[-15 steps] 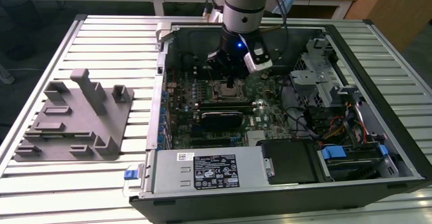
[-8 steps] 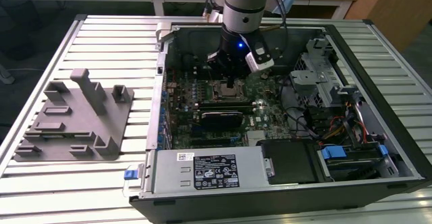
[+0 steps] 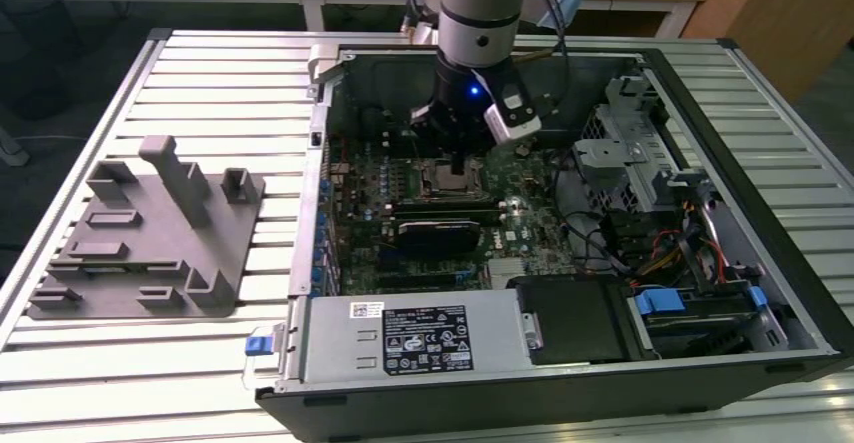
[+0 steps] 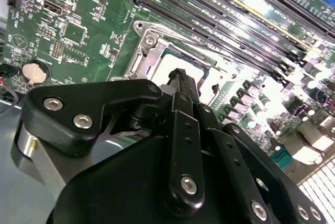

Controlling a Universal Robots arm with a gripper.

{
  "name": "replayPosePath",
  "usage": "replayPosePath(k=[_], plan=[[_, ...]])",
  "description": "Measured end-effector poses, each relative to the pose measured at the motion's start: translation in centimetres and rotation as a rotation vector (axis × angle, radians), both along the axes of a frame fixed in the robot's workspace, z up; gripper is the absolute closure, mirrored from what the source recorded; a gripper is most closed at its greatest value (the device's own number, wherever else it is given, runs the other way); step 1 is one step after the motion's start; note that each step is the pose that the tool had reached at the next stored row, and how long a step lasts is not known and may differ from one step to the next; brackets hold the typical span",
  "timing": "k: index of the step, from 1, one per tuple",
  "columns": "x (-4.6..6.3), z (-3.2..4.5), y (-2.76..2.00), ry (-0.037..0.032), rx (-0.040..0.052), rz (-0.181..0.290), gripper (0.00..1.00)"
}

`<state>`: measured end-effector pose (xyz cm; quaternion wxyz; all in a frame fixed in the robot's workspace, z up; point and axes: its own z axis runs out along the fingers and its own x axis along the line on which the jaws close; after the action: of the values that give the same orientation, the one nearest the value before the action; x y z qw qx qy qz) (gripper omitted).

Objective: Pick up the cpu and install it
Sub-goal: 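Close the cpu cover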

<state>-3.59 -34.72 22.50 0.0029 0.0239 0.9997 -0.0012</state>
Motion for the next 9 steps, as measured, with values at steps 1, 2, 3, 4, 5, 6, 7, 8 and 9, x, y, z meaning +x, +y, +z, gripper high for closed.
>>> replayPosePath(k=[1, 2, 3, 4, 5, 6, 7, 8, 9], plan=[[0.0, -0.05, -0.01, -0.0014, 0.0, 0.0, 0.89], [0.0, -0.12, -0.03, -0.0017, 0.0, 0.0, 0.89], [0.0, -0.19, -0.05, -0.0018, -0.0001, 0.0, 0.89], [-0.01, -0.24, -0.07, -0.0018, -0.0001, -0.001, 0.89], [-0.05, -0.26, -0.07, -0.0017, -0.0002, -0.001, 0.89], [-0.14, -0.29, -0.07, -0.0017, -0.0002, -0.001, 0.89], [-0.26, -0.32, -0.07, -0.0018, 0.0001, -0.001, 0.89], [-0.39, -0.35, -0.07, -0.0019, 0.0005, -0.001, 0.89], [-0.54, -0.4, -0.07, -0.0021, 0.0009, -0.001, 0.89]])
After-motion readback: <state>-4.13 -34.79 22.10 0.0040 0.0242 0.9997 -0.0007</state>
